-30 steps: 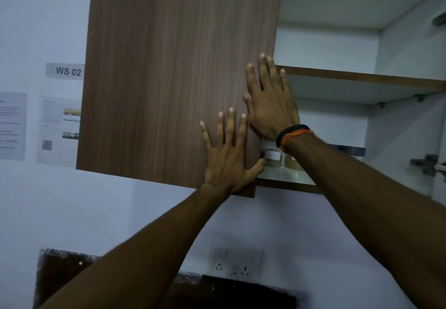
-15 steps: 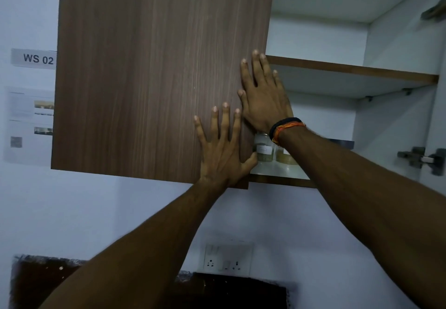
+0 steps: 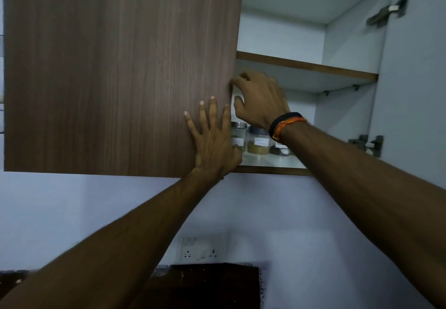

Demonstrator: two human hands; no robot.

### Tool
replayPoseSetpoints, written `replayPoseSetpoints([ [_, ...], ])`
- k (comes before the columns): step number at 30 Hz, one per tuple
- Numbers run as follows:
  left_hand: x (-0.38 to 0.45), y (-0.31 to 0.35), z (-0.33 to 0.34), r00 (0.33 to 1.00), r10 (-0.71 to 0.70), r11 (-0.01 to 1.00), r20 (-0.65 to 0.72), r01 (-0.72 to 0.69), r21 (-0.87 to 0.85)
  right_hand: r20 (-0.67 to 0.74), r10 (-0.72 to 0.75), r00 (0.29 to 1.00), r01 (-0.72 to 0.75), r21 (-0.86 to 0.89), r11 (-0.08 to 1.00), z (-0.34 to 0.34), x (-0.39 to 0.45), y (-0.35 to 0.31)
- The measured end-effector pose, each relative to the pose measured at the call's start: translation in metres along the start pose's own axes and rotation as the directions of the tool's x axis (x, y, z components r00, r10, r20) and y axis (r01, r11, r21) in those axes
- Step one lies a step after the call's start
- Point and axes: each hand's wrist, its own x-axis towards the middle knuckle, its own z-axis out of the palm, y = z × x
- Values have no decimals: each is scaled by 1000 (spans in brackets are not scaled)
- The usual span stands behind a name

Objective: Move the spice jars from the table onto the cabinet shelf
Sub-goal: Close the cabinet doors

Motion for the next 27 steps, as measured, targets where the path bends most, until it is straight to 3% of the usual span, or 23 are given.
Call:
replayPoseSetpoints([
  [6,-11,62,-11,970,244,942,18,-233,-243,13,102,995,-99,-149,984,-25,-42,38],
  [10,-26,119,-20,901,434,804,17,-378,-460,23,178,984,-166,-262,951,-57,-87,74],
  [17,-53,212,-43,768,640,562,-28,-492,-664,30,346,938,-296,-454,841,-125,-156,143],
  [22,-71,293,-74,708,702,418,-77,-498,-760,-54,422,905,-378,-557,740,-185,-199,189],
  [27,-96,376,-110,749,639,327,-174,-469,-821,-110,398,911,-366,-664,652,-239,-236,224],
])
